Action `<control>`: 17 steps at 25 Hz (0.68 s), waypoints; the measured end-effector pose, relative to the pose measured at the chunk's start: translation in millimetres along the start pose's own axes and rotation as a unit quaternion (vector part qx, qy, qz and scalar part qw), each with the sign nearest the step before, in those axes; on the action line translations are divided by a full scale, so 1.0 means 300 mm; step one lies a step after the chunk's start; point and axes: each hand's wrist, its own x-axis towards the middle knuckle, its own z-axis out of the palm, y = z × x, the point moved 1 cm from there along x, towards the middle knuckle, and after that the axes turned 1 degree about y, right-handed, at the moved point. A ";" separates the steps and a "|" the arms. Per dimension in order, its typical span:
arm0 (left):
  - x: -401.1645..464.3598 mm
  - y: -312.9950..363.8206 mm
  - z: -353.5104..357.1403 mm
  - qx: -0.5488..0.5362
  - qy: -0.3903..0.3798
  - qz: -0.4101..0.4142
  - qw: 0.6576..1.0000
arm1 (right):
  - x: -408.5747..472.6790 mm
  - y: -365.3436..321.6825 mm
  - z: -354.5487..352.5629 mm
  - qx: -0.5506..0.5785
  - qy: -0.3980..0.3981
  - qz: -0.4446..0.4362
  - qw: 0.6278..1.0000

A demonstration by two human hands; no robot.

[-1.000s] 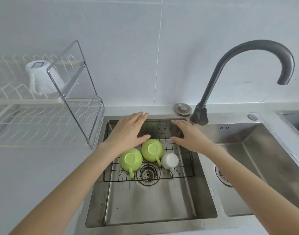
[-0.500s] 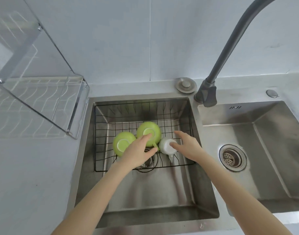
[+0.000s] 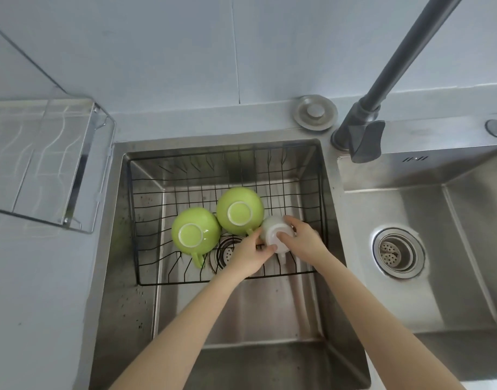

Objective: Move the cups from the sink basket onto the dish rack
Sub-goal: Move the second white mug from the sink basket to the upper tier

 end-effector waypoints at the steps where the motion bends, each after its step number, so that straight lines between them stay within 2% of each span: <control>1: 0.008 -0.003 0.005 -0.015 0.000 -0.010 1.000 | 0.007 0.001 0.005 0.001 0.001 -0.004 1.000; 4: 0.037 -0.032 0.016 -0.080 0.019 -0.049 0.995 | 0.016 0.011 0.023 0.014 0.010 -0.005 1.000; 8: 0.055 -0.057 0.032 -0.135 0.015 -0.062 0.989 | -0.004 0.034 0.040 0.103 0.049 0.008 0.993; 13: 0.018 -0.024 0.048 -0.198 0.022 -0.049 0.979 | -0.032 0.040 0.042 0.141 0.082 0.017 0.986; 17: -0.037 -0.006 0.048 -0.208 0.032 -0.034 0.977 | -0.084 0.044 0.025 0.142 0.110 0.014 0.984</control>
